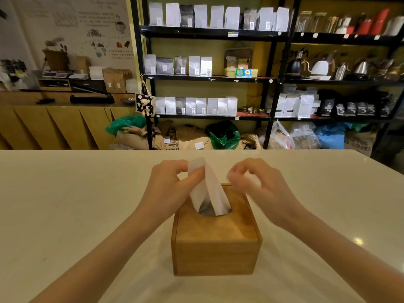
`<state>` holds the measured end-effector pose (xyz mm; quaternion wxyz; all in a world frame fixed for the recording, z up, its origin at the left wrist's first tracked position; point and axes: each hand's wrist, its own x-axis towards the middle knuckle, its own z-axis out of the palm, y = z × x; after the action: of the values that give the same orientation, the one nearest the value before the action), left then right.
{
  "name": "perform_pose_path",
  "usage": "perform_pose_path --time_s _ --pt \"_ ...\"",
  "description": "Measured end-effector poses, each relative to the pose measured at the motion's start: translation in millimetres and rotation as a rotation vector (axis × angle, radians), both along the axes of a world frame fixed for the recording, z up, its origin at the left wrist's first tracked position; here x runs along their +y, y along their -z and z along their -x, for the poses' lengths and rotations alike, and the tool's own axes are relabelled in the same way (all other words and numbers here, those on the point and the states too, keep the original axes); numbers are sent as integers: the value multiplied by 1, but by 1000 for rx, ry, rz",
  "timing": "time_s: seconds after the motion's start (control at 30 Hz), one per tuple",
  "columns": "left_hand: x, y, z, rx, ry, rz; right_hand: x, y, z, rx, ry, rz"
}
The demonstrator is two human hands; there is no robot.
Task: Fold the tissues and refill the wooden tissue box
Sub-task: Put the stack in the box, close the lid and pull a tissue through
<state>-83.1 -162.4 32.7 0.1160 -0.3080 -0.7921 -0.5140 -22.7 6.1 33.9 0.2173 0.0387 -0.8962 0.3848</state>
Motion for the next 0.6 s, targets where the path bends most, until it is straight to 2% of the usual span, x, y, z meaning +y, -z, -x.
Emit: perform_pose_path --time_s 0.07,0.13,0.23,0.37,0.47,0.53,0.6 --pt "0 1 -1 0 -4 -5 -5 8 -9 14 -15 -331" --pt "1 3 -1 -2 -23 -15 -11 14 -13 52 -13 -473" --pt "2 5 0 17 -41 -26 -16 16 -17 100 23 -474" --pt "5 7 -3 108 -53 -47 -28 20 -20 161 150 -620" --pt "6 7 -6 179 -60 -43 -32 20 -18 173 235 -636" --pt "6 7 -7 187 -68 -38 -28 19 -17 191 207 -581" --pt "4 6 -6 158 -64 -54 -22 16 -17 176 137 -400"
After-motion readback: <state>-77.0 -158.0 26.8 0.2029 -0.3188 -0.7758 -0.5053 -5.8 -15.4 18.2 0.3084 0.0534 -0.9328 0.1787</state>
